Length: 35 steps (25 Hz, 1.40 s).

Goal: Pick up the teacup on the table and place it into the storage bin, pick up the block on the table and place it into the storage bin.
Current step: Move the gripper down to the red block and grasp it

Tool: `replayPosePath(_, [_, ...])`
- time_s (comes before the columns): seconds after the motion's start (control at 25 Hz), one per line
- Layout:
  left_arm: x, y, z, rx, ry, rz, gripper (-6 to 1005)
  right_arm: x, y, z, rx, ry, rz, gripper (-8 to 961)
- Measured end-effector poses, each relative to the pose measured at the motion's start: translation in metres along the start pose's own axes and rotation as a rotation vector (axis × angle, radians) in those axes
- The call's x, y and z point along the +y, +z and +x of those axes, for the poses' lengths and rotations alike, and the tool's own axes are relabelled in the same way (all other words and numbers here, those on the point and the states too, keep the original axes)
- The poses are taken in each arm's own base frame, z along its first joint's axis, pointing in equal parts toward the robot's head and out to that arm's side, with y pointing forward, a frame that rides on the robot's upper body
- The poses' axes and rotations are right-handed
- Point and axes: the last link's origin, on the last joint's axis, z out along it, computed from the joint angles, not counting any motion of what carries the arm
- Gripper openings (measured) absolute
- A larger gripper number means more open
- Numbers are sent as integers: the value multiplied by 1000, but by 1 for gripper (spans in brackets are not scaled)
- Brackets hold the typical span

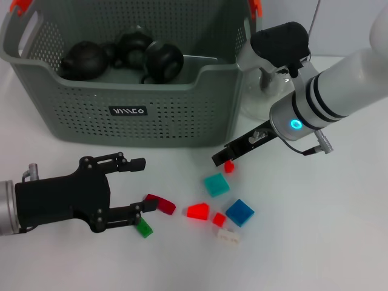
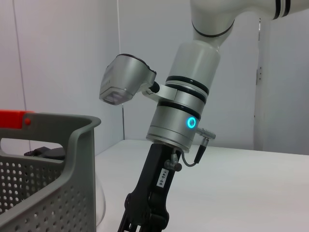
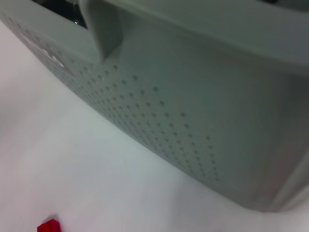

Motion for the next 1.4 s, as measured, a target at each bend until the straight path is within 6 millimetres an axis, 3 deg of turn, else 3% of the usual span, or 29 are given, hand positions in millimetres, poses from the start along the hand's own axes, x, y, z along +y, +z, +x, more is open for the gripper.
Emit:
replayPosePath(0.76, [-1, 0, -1, -4, -2, 9, 705, -2, 2, 3, 8, -20, 22, 577])
replayPosePath(1.08, [-1, 0, -1, -4, -2, 9, 705, -1, 4, 3, 13, -29, 25, 526])
replayPosePath(1.28, [-1, 0, -1, -4, -2, 9, 705, 0, 5, 4, 19, -45, 32, 419])
replayPosePath(1.4, [-1, 0, -1, -4, -2, 9, 705, 1, 6, 3, 16, -51, 35, 415])
